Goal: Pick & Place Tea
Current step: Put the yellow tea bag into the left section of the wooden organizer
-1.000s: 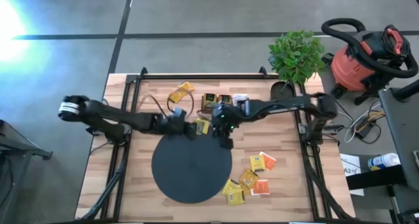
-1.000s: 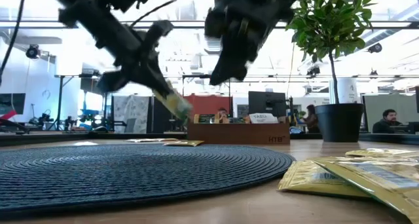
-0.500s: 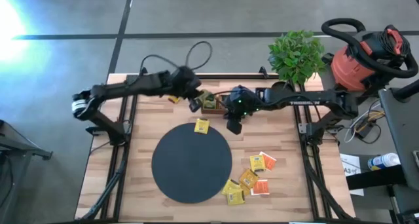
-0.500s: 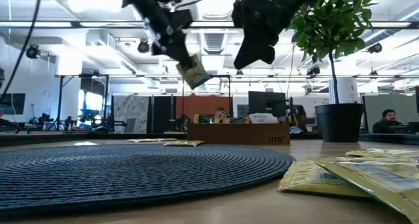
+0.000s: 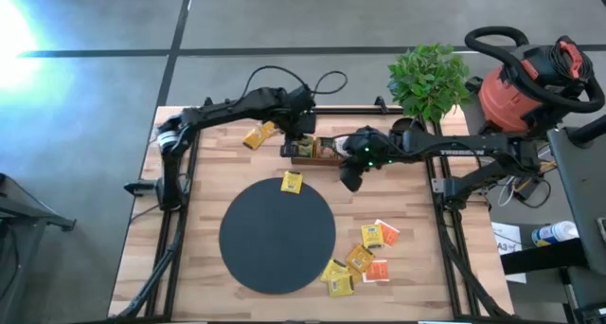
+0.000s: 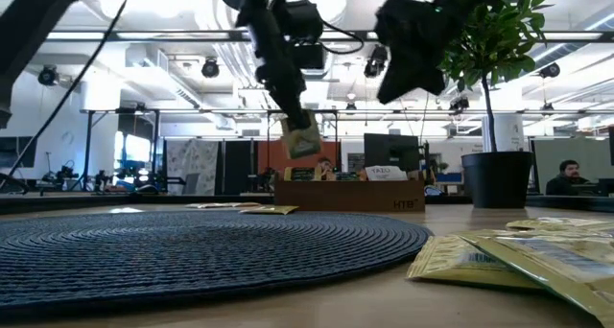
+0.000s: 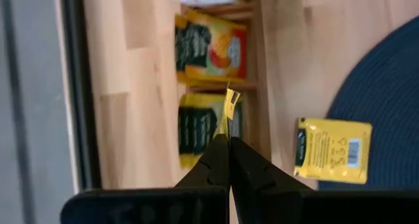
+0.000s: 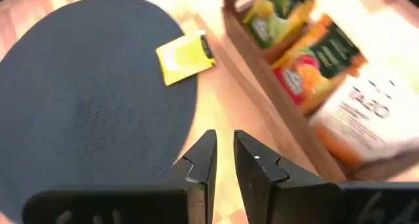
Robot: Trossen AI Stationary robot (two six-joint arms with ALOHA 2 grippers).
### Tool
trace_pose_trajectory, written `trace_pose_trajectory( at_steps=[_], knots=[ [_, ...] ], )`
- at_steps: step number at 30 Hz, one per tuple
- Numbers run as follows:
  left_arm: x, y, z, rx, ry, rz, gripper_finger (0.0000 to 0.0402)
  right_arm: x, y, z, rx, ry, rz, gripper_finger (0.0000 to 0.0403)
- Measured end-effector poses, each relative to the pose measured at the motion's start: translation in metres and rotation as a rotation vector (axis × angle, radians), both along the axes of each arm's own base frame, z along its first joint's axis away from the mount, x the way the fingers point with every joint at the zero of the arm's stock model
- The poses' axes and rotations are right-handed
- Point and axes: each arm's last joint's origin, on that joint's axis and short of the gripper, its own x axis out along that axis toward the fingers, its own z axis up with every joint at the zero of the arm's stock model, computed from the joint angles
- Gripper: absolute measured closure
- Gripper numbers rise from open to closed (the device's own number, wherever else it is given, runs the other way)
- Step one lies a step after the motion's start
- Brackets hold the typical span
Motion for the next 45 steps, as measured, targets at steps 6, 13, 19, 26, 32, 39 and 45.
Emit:
trace_pose_trajectory(
  at_steps=[6, 13, 19, 26, 32, 39, 45],
  knots=[
    [0.007, 0.011, -0.008, -0.046, 0.008, 0.005, 0.0401, -0.020, 0.003, -0.009, 0.053, -0.005, -0.083, 0.0351],
    [0.007, 0.014, -0.022, -0.099, 0.049, 0.026, 0.0401, -0.024, 0.003, -0.012, 0.057, -0.023, -0.117, 0.0351],
    [0.012, 0.016, -0.040, -0.118, 0.093, 0.026, 0.0401, -0.022, 0.003, -0.010, 0.053, -0.051, -0.115, 0.0351],
    [0.016, 0.019, -0.049, -0.117, 0.101, 0.030, 0.0401, -0.022, 0.003, -0.010, 0.051, -0.051, -0.113, 0.0351],
    [0.021, 0.021, -0.060, -0.122, 0.114, 0.032, 0.0401, -0.022, 0.003, -0.010, 0.051, -0.053, -0.113, 0.0351],
    [0.025, 0.023, -0.072, -0.120, 0.135, 0.041, 0.0401, -0.021, 0.003, -0.010, 0.051, -0.054, -0.113, 0.0351],
    [0.027, 0.026, -0.072, -0.018, 0.145, 0.094, 0.0401, -0.021, 0.003, -0.010, 0.051, -0.054, -0.113, 0.0351]
  ],
)
